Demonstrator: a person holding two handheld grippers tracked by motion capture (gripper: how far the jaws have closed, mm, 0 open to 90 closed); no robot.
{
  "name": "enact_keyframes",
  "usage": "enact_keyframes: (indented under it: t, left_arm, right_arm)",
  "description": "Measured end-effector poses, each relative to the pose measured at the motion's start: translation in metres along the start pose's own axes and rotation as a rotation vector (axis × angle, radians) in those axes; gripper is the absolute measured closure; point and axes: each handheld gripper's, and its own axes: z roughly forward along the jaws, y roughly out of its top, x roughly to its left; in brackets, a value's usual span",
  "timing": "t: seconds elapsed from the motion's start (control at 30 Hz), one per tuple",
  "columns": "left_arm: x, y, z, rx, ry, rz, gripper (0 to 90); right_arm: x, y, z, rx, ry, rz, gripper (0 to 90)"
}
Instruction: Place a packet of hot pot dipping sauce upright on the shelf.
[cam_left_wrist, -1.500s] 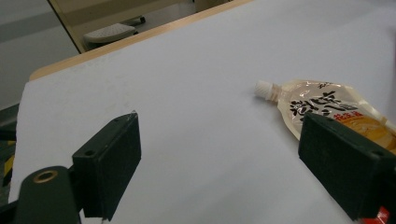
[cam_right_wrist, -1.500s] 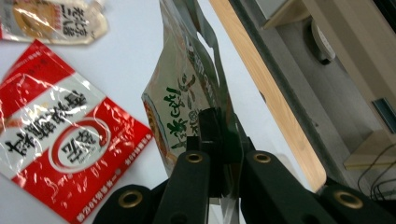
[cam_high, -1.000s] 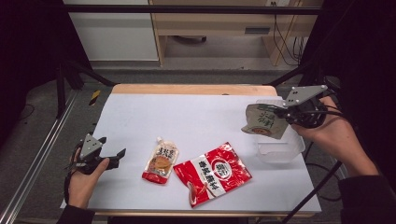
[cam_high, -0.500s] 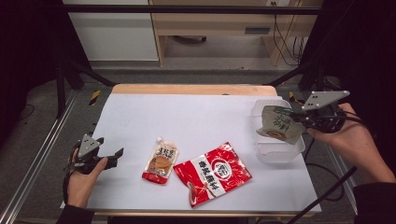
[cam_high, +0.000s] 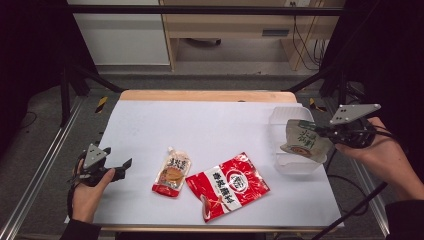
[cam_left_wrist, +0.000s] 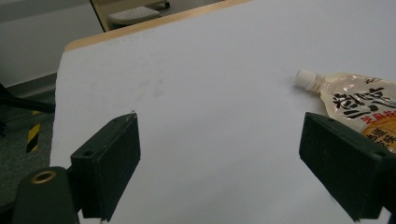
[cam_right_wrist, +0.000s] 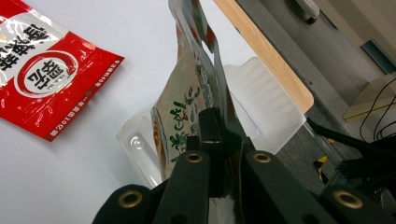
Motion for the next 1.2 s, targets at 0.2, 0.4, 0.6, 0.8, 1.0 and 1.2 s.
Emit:
enact_keyframes:
  t: [0.2,0.4,0.6,0.8,1.0,1.2]
  left_arm:
    - [-0.001,0.0,0.001,0.001,-0.004,0.004,12.4]
    - [-0.002,0.0,0.002,0.002,-0.005,0.007,12.4]
    - [-0.001,0.0,0.003,0.012,-0.001,0.007,12.4]
    - [-0.002,0.0,0.004,0.014,-0.001,0.007,12.4]
    - [-0.002,0.0,0.004,0.015,0.0,0.008,12.4]
    - [-0.002,0.0,0.005,0.02,-0.002,0.012,12.5]
  right_arm:
    - [-0.001,0.001,0.001,-0.007,0.005,-0.006,90.0]
    - [-0.002,0.006,0.007,-0.01,0.007,-0.025,90.0]
    - [-0.001,0.005,0.011,-0.016,0.064,-0.055,90.0]
    - [0.0,0.003,0.006,-0.04,0.11,-0.071,90.0]
    - [0.0,0.0,0.0,-0.043,0.134,-0.069,90.0]
    - [0.0,-0.002,0.004,-0.032,0.157,-0.059,90.0]
